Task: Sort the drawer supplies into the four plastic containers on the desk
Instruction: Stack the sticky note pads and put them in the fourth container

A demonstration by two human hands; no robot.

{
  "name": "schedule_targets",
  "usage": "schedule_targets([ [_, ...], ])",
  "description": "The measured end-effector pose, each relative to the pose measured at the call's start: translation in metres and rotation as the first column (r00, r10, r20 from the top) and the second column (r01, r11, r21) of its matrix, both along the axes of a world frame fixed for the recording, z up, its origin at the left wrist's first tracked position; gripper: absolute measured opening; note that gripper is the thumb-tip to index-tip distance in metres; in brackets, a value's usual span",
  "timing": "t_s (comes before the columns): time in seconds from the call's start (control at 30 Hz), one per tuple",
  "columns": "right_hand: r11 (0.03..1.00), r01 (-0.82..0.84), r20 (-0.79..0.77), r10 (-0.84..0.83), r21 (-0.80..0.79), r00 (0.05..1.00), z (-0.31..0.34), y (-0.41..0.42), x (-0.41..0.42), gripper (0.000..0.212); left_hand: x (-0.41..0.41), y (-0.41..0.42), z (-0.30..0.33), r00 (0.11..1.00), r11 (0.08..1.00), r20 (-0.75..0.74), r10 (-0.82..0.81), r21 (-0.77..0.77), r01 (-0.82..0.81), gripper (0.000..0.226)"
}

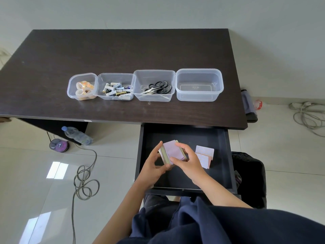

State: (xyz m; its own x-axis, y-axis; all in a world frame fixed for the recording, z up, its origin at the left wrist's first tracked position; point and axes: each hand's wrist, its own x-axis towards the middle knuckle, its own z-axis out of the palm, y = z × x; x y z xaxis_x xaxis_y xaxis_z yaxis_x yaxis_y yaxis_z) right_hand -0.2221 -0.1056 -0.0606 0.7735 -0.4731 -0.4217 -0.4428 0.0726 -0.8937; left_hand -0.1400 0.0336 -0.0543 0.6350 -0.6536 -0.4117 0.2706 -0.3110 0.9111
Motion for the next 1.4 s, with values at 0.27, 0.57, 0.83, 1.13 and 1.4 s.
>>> schedule_targets([
  [0.27,1.0,0.003,0.031,-0.004,0.024,1.0,-0.002,-0.002,0.001,0.06,0.004,-0.003,0.0,1.0,1.0,0.024,-0.009,0.022,0.008,0.084],
  [0.57,0.997,0.001,0.005,-0.001,0.078,1.0,-0.001,-0.002,0.003,0.063,0.008,-0.006,0.004,1.0,1.0,0.023,-0.017,0.013,0.017,0.085],
  [0.83,0.996,-0.006,-0.011,0.007,0.092,1.0,0.0,0.003,0.004,0.062,0.008,-0.003,0.008,0.997,0.998,0.065,-0.046,0.035,0.043,0.087],
  [1.13,0.988,-0.014,0.022,0.01,0.151,1.0,-0.006,0.004,0.004,0.057,0.005,0.001,0.021,0.999,0.999,0.042,-0.01,0.039,0.008,0.058],
  [1.4,0.988,-0.016,0.025,0.013,0.15,1.0,-0.006,0.003,0.003,0.048,0.003,-0.003,0.018,0.995,0.991,0.072,0.063,0.115,-0.071,0.046],
])
